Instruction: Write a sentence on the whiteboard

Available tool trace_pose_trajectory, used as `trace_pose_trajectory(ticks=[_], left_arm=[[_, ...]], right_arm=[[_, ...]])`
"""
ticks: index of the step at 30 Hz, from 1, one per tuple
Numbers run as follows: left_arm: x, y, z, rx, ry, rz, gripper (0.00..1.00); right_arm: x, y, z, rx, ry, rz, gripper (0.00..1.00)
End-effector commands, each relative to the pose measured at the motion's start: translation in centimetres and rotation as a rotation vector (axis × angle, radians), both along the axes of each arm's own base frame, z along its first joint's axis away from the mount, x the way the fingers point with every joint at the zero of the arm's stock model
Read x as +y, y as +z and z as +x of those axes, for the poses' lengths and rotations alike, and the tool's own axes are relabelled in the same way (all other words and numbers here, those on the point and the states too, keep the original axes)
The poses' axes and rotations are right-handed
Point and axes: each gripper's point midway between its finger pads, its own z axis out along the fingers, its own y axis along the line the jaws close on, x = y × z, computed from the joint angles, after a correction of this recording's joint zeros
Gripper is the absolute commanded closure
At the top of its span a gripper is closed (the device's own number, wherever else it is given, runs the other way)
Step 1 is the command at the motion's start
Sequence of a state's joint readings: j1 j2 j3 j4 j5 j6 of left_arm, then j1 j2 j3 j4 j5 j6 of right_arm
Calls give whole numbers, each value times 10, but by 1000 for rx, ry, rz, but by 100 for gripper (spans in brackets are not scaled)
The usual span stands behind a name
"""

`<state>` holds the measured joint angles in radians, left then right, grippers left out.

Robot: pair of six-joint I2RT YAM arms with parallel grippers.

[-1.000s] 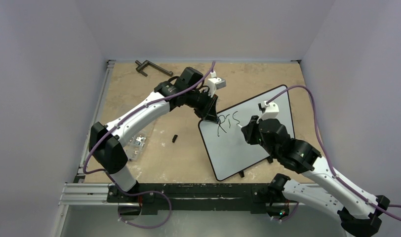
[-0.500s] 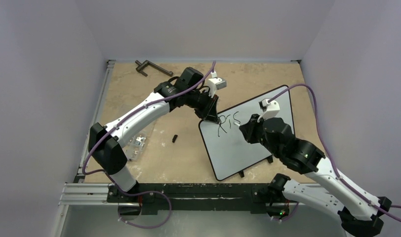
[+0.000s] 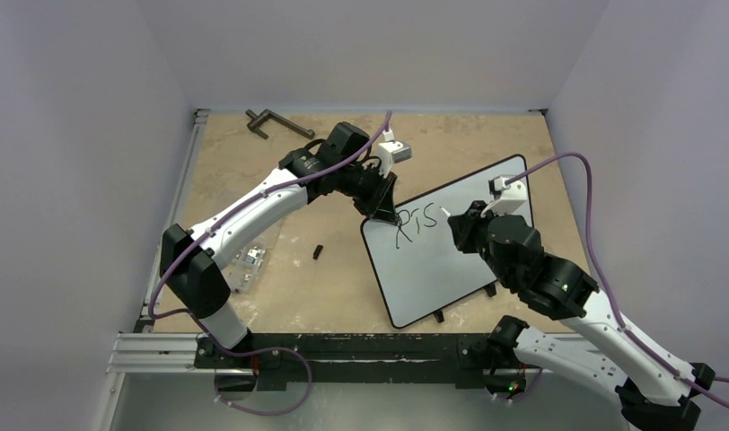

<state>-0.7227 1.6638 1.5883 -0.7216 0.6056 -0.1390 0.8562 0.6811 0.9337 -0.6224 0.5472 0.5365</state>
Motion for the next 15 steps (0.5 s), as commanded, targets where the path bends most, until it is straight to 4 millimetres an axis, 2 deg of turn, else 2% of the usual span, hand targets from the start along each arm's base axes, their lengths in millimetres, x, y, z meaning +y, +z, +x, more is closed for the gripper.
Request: trace_pose_trajectory(ticks=[1,15], left_arm=[[8,22,21,-177,48,-14,100],[6,18,22,-167,47,-8,100]], right_arm=[[-13,17,5,-45,-70,-5,100],[-12,3,8,-37,-71,-21,100]])
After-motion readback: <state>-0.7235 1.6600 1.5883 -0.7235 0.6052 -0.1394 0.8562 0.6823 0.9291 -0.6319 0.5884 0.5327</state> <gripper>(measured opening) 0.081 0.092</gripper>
